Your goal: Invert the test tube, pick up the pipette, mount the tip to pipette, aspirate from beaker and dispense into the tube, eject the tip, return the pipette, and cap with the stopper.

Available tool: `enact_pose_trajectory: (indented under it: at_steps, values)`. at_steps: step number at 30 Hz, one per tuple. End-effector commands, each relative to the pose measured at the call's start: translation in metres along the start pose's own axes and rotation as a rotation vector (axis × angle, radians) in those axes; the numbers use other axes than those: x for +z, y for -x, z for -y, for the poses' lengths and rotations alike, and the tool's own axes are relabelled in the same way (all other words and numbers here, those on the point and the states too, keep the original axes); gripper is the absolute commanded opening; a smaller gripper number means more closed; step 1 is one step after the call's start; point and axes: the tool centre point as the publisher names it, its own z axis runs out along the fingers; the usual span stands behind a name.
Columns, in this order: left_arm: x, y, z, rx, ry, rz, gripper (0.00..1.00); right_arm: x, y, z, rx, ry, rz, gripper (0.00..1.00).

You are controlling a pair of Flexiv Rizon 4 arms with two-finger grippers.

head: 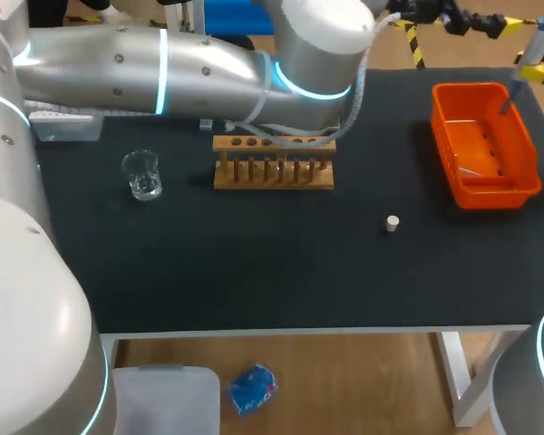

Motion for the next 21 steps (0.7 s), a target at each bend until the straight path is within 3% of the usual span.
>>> enact_pose_trajectory:
  at_steps: [1, 8, 19, 21]
  values:
    - [-0.05, -0.014, -0.007, -0.003, 0.111, 0.019, 1.0, 0.023, -0.009, -0.012, -0.015, -0.016, 0.013, 0.0]
    - [-0.099, -0.032, -0.025, -0.043, 0.094, 0.115, 1.0, 0.06, -0.027, -0.032, -0.045, -0.041, -0.005, 0.0]
    - [-0.158, -0.054, -0.052, -0.064, 0.027, 0.128, 1.0, 0.134, -0.055, -0.039, -0.036, -0.006, -0.108, 0.0]
    - [-0.161, -0.054, -0.054, -0.07, 0.025, 0.142, 1.0, 0.134, -0.055, -0.039, -0.036, -0.006, -0.108, 0.0]
